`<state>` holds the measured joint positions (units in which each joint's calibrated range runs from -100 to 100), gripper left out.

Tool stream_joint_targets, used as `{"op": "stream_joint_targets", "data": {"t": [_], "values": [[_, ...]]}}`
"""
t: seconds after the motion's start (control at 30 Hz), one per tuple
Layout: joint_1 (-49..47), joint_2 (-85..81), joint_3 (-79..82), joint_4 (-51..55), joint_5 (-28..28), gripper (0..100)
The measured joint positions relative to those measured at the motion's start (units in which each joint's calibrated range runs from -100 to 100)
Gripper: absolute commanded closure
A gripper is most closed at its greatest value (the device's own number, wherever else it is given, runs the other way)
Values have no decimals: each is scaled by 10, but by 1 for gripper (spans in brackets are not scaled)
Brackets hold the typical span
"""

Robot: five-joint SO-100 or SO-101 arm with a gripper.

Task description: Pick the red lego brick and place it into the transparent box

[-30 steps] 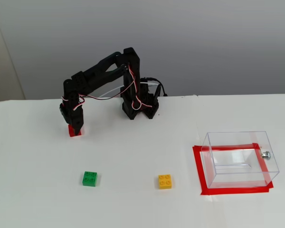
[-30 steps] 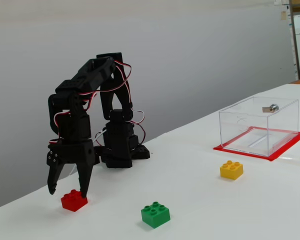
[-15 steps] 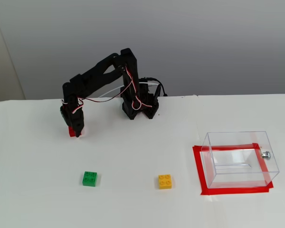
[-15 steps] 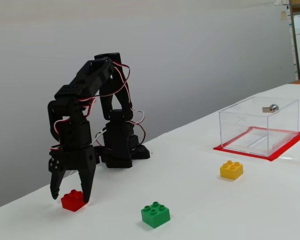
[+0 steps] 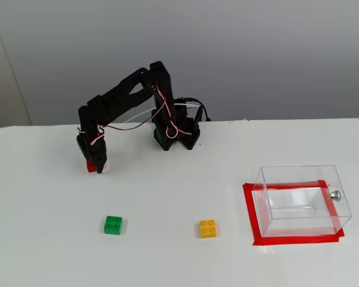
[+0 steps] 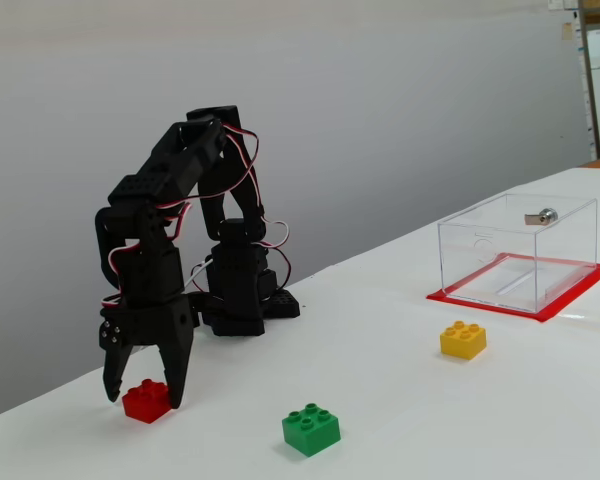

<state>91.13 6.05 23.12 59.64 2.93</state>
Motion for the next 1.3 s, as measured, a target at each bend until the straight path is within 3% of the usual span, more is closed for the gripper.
{"op": "stream_joint_targets", "data": {"t": [0.1, 0.23, 0.63, 0.93, 1.3], "values": [[0, 1, 7, 0, 0, 89], [5, 0, 12, 0, 0, 93], [2, -3, 8, 3, 0, 92], [-53, -111, -34, 7, 1, 92], [-118, -167, -177, 148, -1, 93]]}}
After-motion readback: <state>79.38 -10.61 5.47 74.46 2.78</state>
